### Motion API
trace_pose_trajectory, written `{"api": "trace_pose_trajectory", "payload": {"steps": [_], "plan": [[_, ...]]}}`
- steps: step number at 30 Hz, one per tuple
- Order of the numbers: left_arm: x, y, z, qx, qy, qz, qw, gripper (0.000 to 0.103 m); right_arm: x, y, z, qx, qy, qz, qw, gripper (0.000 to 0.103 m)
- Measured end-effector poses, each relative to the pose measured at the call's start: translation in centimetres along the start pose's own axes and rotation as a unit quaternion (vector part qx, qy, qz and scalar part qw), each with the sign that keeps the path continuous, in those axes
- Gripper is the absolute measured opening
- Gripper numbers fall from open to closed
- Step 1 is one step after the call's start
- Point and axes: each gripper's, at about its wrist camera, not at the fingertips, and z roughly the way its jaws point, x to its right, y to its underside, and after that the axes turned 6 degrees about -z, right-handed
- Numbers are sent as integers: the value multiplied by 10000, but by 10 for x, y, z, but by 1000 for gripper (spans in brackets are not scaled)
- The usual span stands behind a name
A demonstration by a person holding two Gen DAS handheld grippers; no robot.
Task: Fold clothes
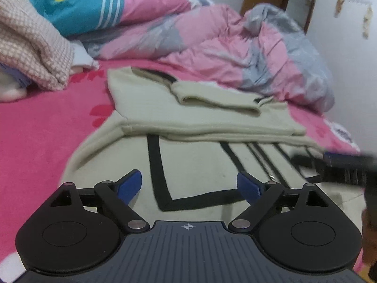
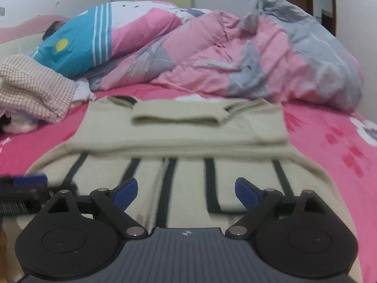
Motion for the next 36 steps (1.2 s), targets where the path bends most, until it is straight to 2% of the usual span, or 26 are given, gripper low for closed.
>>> {"api": "trace_pose_trajectory", "payload": {"steps": [1, 3, 5, 8, 9, 10, 13, 36], "plan": [[1, 2, 5, 7, -59, 33, 10000, 94, -1, -8, 9, 83, 36, 23, 10000, 100], [3, 7, 13, 25, -160, 104, 9998, 101, 1, -27, 30, 241, 54, 157, 9996, 102], [6, 9, 13, 63, -201, 186, 9996, 103, 4, -44, 56, 241, -17, 277, 9993, 103], [8, 12, 14, 71, -241, 256, 9994, 103, 3, -43, 115, -300, 159, 167, 9993, 103], [8, 12, 14, 55, -247, 259, 9993, 103, 0, -36, 135, -627, 311, 40, 9975, 103], [7, 12, 15, 35, -245, 249, 9994, 103, -4, -27, 145, -687, 407, -93, 9968, 103], [7, 12, 15, 23, -246, 240, 9994, 103, -4, -27, 136, -574, 412, -106, 9974, 103], [9, 13, 18, 3, -307, 307, 9991, 103, -5, -25, 139, -552, 394, -102, 9976, 103]]}}
